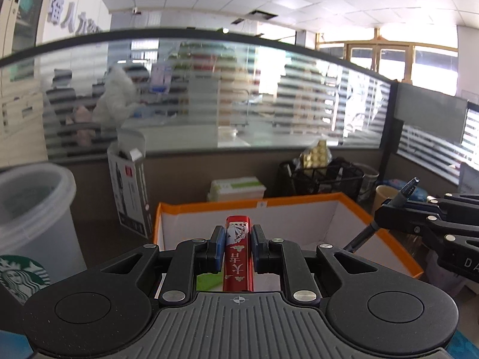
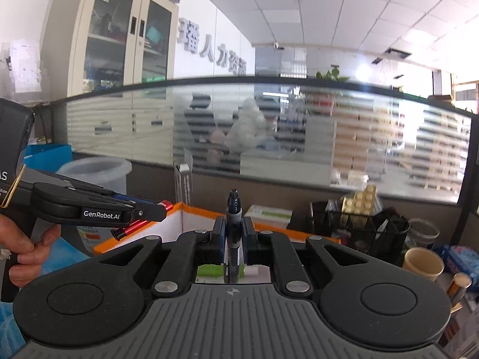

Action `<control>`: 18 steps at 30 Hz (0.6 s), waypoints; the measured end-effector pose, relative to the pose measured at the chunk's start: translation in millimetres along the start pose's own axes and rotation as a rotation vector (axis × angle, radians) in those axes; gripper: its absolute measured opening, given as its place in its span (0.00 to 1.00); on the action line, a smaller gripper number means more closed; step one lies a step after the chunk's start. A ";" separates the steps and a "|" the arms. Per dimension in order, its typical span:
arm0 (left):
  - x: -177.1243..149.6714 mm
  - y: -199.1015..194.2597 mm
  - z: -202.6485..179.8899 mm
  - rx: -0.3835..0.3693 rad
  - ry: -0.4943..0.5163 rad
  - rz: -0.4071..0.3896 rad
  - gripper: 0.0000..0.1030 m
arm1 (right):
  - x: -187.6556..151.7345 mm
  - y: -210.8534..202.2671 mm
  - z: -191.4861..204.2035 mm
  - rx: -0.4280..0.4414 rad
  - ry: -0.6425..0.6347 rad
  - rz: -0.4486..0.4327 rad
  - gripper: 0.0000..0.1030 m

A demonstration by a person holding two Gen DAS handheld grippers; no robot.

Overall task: Organize rigid objects
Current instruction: 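Lift both markers and carry them over the orange box, then open the right gripper then the left gripper to drop the markers into the box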

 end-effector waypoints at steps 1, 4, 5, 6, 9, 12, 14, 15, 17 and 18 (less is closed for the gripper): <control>-1.6 4.0 2.3 0.001 -0.006 0.007 0.16 | -2.4 5.0 -0.9 0.002 0.006 0.009 0.10; -5.3 14.8 8.6 0.002 -0.019 0.027 0.16 | -9.0 18.7 -4.3 0.009 0.030 0.033 0.10; -6.4 18.4 10.4 0.003 -0.021 0.034 0.16 | -11.0 23.1 -4.9 0.012 0.038 0.041 0.10; -8.2 22.1 12.2 0.004 -0.024 0.041 0.16 | -13.6 28.0 -5.4 0.015 0.046 0.050 0.10; -12.6 30.4 16.7 0.002 -0.038 0.059 0.16 | -21.3 40.5 -8.1 0.016 0.063 0.067 0.10; -17.1 38.6 20.9 0.002 -0.051 0.075 0.16 | -26.5 48.9 -11.6 0.006 0.077 0.091 0.10; -20.2 43.4 22.6 0.000 -0.057 0.085 0.16 | -31.4 53.5 -13.2 0.003 0.082 0.106 0.10; -21.7 45.6 23.4 -0.001 -0.060 0.090 0.16 | -33.9 55.4 -13.9 0.000 0.083 0.111 0.10; -23.5 49.8 25.0 -0.003 -0.063 0.098 0.16 | -37.3 58.2 -15.1 0.001 0.089 0.119 0.10; -24.7 51.6 25.9 -0.002 -0.066 0.102 0.16 | -38.7 59.2 -15.3 0.000 0.090 0.122 0.10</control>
Point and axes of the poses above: each gripper's, at about its wrist camera, not at the fingertips, and y roughly the way its jaws point, z to its left, x to its top, the point moved 3 cm from there along y, roughly the way its jaws point, and after that the axes turned 2 degrees about -x, right-handed, at the moved point
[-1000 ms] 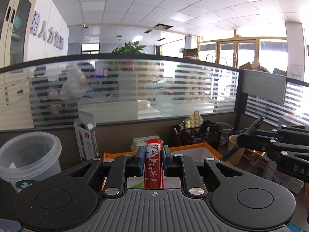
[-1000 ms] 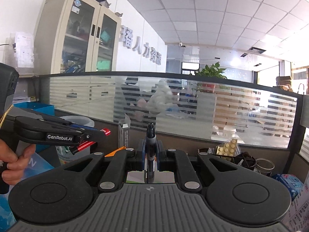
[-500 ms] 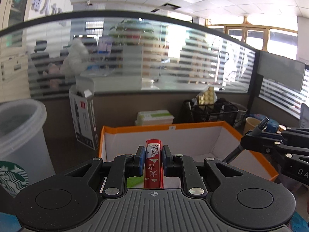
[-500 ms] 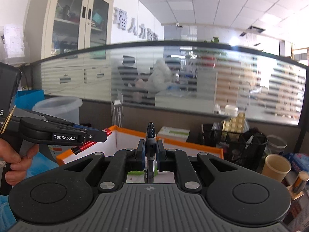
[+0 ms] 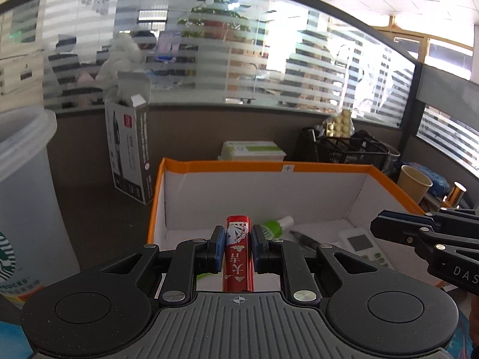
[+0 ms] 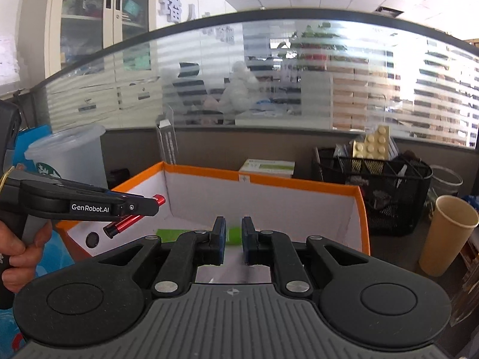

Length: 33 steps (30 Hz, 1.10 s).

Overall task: Organize rigid objects
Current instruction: 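Open the right gripper then the left gripper to drop the markers into the box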

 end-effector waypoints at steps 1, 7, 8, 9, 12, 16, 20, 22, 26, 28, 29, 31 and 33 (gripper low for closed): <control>-0.4 1.2 0.0 -0.004 0.004 -0.001 0.16 | -1.2 1.2 -0.2 -0.001 -0.001 0.003 0.10; -3.0 5.6 -2.9 -0.010 0.015 0.007 0.16 | -5.4 6.7 -1.6 -0.001 0.001 0.019 0.10; -3.5 6.5 -3.2 -0.013 0.015 0.010 0.16 | -5.8 7.3 -1.9 0.000 0.000 0.021 0.10; -4.3 7.6 -3.7 -0.018 0.015 0.013 0.16 | -6.1 7.5 -2.1 0.000 -0.001 0.022 0.10; -6.8 10.0 -5.8 -0.018 0.022 0.019 0.16 | -6.8 8.0 -2.9 0.000 -0.001 0.024 0.10; -9.2 12.3 -7.0 -0.026 0.024 0.025 0.16 | -7.6 8.0 -4.3 -0.003 -0.003 0.021 0.10; -9.9 12.4 -7.2 -0.019 0.020 0.015 0.19 | -8.5 7.7 -5.0 -0.002 -0.004 0.017 0.10; -10.1 11.5 -7.1 -0.023 0.016 0.012 0.21 | -9.0 7.0 -4.7 -0.004 -0.005 0.015 0.10; -6.8 0.8 -10.7 -0.042 0.015 -0.015 0.48 | -6.1 -0.4 -4.7 -0.012 -0.007 -0.011 0.10; -4.6 -12.7 -16.0 -0.029 0.030 -0.048 0.73 | -2.2 -11.4 -4.3 -0.010 -0.003 -0.041 0.11; -4.2 -20.1 -17.7 -0.002 0.039 -0.071 0.90 | -0.4 -19.6 -3.2 -0.004 0.000 -0.057 0.11; -5.9 -36.2 -21.0 0.031 0.069 -0.112 0.92 | 2.3 -39.3 1.8 0.032 -0.001 -0.085 0.11; -8.5 -46.6 -22.5 0.036 0.093 -0.109 0.94 | -0.5 -59.0 9.9 0.110 -0.020 -0.089 0.19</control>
Point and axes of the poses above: each gripper's, at about its wrist camera, not at the fingertips, and y roughly the way its jaws point, z to its left, x to its top, the point moved 3 cm from there along y, roughly the way its jaws point, and after that the axes turned 2 degrees about -x, right-handed, at the moved point
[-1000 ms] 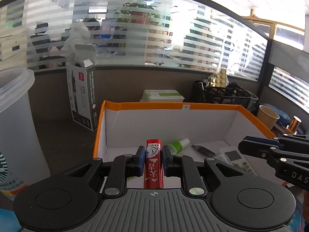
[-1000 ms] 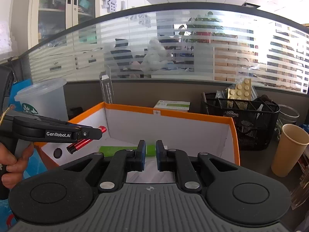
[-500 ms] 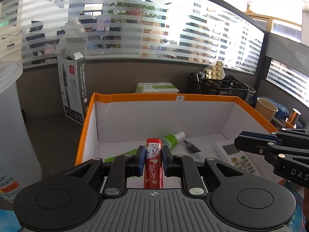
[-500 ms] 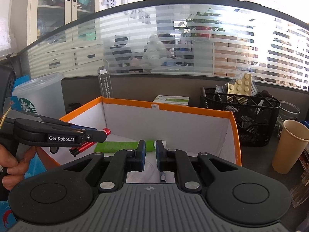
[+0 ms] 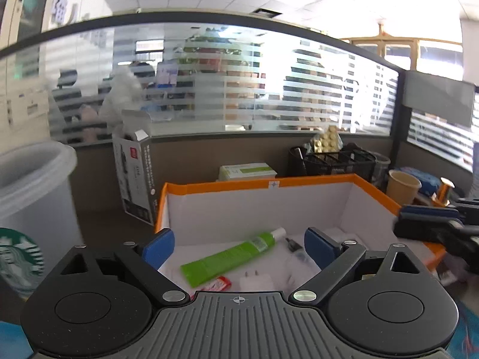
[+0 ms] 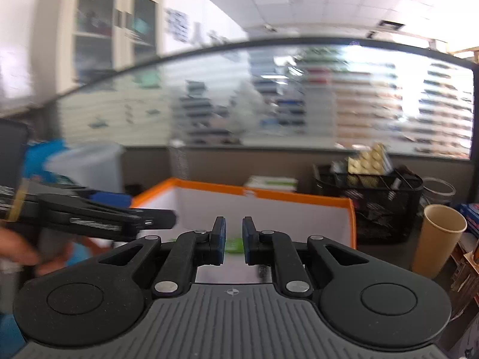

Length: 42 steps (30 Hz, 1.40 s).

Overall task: Organize rigid objects
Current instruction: 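Open the right gripper then the left gripper to drop the markers into the box, then move both open grippers back toward the tape roll and markers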

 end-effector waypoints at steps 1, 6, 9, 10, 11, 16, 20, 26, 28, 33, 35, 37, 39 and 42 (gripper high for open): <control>-2.4 -6.9 0.2 0.008 0.007 -0.002 0.95 | -4.0 -7.8 5.8 0.048 -0.017 0.014 0.27; -16.2 -34.7 2.7 0.046 0.050 -0.003 0.99 | -44.2 -18.7 26.8 0.137 -0.099 0.156 0.65; -27.0 -46.9 8.7 0.070 0.020 -0.001 1.00 | -65.1 -7.0 29.6 0.122 -0.106 0.236 0.68; -31.5 -49.5 11.4 0.070 0.005 0.007 1.00 | -70.4 -1.6 30.8 0.125 -0.108 0.260 0.68; -35.8 -51.4 13.6 0.069 -0.005 0.016 1.00 | -74.1 3.1 32.1 0.139 -0.110 0.276 0.68; -58.2 -55.8 24.9 0.095 -0.049 0.064 1.00 | -85.4 27.7 41.7 0.150 -0.159 0.331 0.71; -75.0 -59.6 34.3 0.103 -0.077 0.102 1.00 | -94.4 28.7 60.9 0.174 -0.177 0.358 0.75; -97.6 -67.5 47.7 0.116 -0.102 0.150 1.00 | -100.7 9.2 101.9 0.299 -0.263 0.353 0.74; -100.7 -73.9 51.5 0.122 -0.112 0.144 1.00 | -103.8 11.1 102.1 0.264 -0.276 0.355 0.71; -105.5 -86.1 61.4 0.144 -0.136 0.142 1.00 | -109.8 12.9 84.5 0.237 -0.241 0.386 0.47; -107.3 -87.5 62.7 0.145 -0.142 0.152 1.00 | -109.6 7.9 82.9 0.235 -0.256 0.387 0.37; -109.2 -88.3 58.1 0.127 -0.139 0.161 1.00 | -109.4 1.7 86.2 0.246 -0.269 0.397 0.25; -110.8 -89.2 50.6 0.105 -0.125 0.163 1.00 | -111.7 -7.8 93.3 0.260 -0.289 0.400 0.22; -110.2 -87.4 37.3 0.082 -0.100 0.162 1.00 | -114.6 -8.1 101.4 0.245 -0.309 0.384 0.21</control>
Point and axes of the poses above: each gripper's, at about its wrist camera, not at the fingertips, and y roughly the way its jaws point, z to its left, x to its top, the point moved 3 cm from there along y, roughly the way its jaws point, and after that the axes turned 2 degrees about -x, right-handed, at the moved point
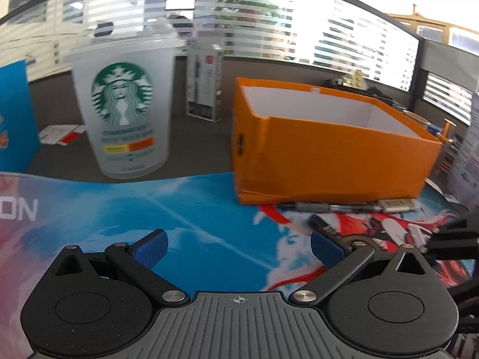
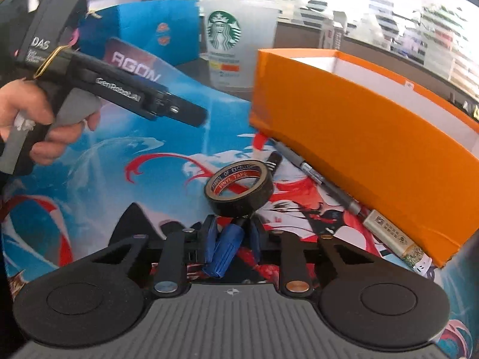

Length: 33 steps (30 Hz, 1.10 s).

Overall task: Organize rigid objects
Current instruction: 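Grasp the blue-capped black marker with the right gripper while the left gripper grasps the tape roll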

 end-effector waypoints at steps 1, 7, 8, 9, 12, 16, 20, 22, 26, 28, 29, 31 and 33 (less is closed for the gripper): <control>0.4 0.4 -3.9 -0.007 0.002 0.000 1.00 | 0.3 1.6 -2.5 -0.004 0.013 -0.004 0.21; -2.7 3.8 -37.2 -0.033 0.080 0.019 1.00 | -1.4 1.8 -1.7 -0.076 0.046 -0.021 0.16; -4.1 4.3 -41.3 -0.025 0.094 0.021 1.00 | -3.0 0.0 -1.4 -0.093 0.036 -0.021 0.14; -5.3 5.7 -44.9 -0.016 0.102 0.022 1.00 | -5.4 -2.2 -2.5 -0.103 0.031 -0.023 0.14; -7.8 7.4 -54.6 -0.053 0.101 0.033 1.00 | -11.7 -7.6 -10.5 -0.107 0.063 -0.032 0.14; -11.7 9.5 -74.3 -0.082 0.158 0.029 1.00 | -18.4 -14.6 -14.9 -0.152 0.051 -0.033 0.14; -16.2 24.5 -80.1 -0.076 0.171 0.046 0.99 | -24.8 -20.2 -22.3 -0.172 0.061 -0.033 0.14; -17.0 32.3 -78.9 -0.090 0.156 0.056 0.99 | -25.5 -20.3 -24.1 -0.176 0.056 -0.038 0.14; -20.9 46.7 -76.1 -0.090 0.167 0.046 0.82 | -20.5 -12.4 -27.2 -0.156 0.030 -0.048 0.15; -19.2 46.3 -75.8 -0.093 0.172 0.033 0.63 | -16.7 -7.4 -32.3 -0.132 0.041 -0.048 0.15; -18.7 44.8 -76.4 -0.096 0.174 0.026 0.52 | -14.9 -5.4 -34.4 -0.124 0.045 -0.047 0.15; -18.9 43.7 -76.6 -0.097 0.172 0.028 0.52 | -11.9 -1.3 -37.1 -0.113 0.051 -0.045 0.15; -18.6 41.8 -75.9 -0.097 0.163 0.032 0.51 | -7.7 4.5 -39.2 -0.095 0.065 -0.044 0.13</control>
Point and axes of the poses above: each gripper's, at about its wrist camera, not at the fingertips, and y roughly the way its jaws point, z to its left, x to its top, the point moved 3 cm from there along y, roughly the way its jaws point, and after that the axes turned 2 degrees about -x, right-handed, at the moved point
